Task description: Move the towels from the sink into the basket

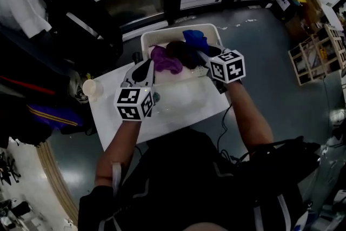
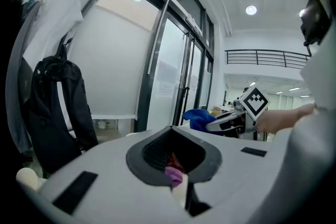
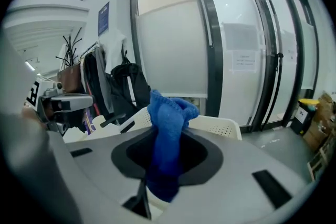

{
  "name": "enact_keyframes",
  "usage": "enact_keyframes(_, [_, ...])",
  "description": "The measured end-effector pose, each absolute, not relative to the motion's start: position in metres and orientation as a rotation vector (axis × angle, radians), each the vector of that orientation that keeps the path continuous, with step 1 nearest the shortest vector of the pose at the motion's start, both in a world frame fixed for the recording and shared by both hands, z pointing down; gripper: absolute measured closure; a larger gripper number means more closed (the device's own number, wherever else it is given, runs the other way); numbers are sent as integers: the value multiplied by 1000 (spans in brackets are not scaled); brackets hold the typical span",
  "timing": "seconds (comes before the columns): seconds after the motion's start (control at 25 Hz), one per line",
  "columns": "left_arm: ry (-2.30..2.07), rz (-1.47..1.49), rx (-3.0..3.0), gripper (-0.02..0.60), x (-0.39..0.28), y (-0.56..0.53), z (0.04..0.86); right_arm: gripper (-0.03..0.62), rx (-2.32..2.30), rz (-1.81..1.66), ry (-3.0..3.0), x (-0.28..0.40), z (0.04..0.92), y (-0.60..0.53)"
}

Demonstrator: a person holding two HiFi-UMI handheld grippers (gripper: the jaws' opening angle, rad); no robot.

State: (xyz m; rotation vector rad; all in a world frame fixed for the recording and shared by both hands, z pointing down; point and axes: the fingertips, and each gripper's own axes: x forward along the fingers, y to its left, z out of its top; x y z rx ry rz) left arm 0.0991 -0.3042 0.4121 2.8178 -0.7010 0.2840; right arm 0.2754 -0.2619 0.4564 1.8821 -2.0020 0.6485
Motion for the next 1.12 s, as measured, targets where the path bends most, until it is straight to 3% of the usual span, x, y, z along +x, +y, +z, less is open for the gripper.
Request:
enact_keyframes(0.36, [-699,372,2788,577,144,-324,438,482,1904,802,-1821,335,516,-294])
enact_keyframes(1.12, [-706,494,2703,577,179,-356,492,482,1873,1088,-1516,366,632,-324])
